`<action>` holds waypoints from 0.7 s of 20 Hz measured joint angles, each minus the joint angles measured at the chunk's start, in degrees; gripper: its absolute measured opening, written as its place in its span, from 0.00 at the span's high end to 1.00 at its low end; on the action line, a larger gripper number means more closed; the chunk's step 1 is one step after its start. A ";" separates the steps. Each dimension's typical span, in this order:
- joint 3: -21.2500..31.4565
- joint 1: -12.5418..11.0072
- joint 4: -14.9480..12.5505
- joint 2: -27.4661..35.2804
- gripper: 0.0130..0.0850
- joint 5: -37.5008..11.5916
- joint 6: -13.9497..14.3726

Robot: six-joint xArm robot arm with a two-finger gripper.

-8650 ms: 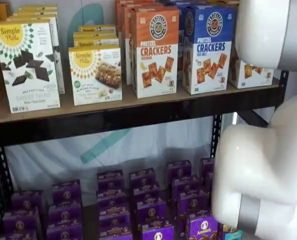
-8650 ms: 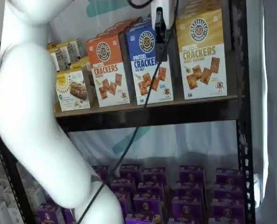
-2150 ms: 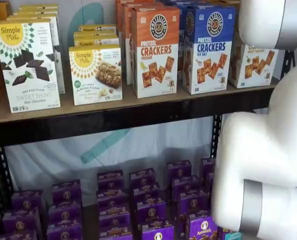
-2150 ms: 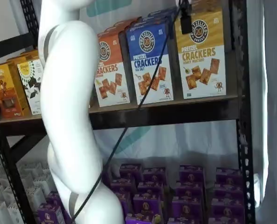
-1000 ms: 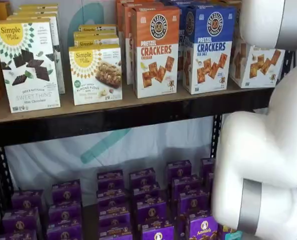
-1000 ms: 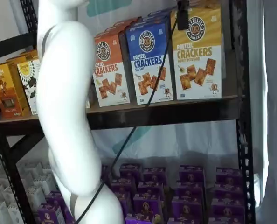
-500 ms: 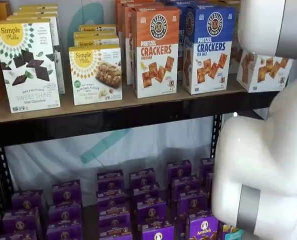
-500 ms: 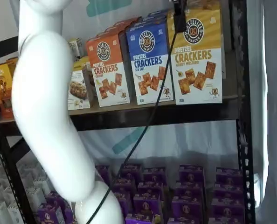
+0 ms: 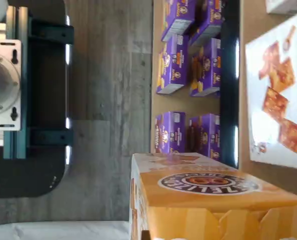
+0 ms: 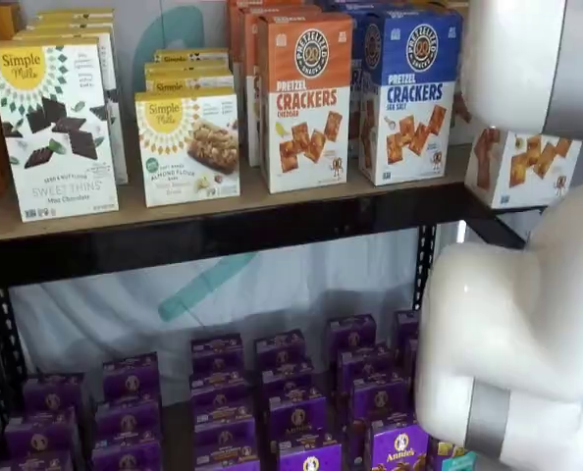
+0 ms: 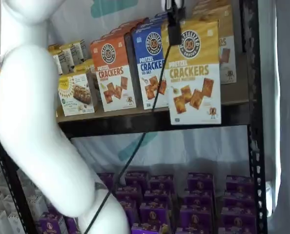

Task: Retrieve the yellow and white box located on the top shelf, the sixth one from the left

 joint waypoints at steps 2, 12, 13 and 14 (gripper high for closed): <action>2.24 1.93 -0.80 -1.98 0.39 0.26 1.57; 12.30 12.57 -4.11 -10.52 0.39 0.73 10.85; 12.77 13.20 -4.13 -10.90 0.39 0.89 11.49; 13.39 14.06 -4.08 -11.39 0.39 1.07 12.38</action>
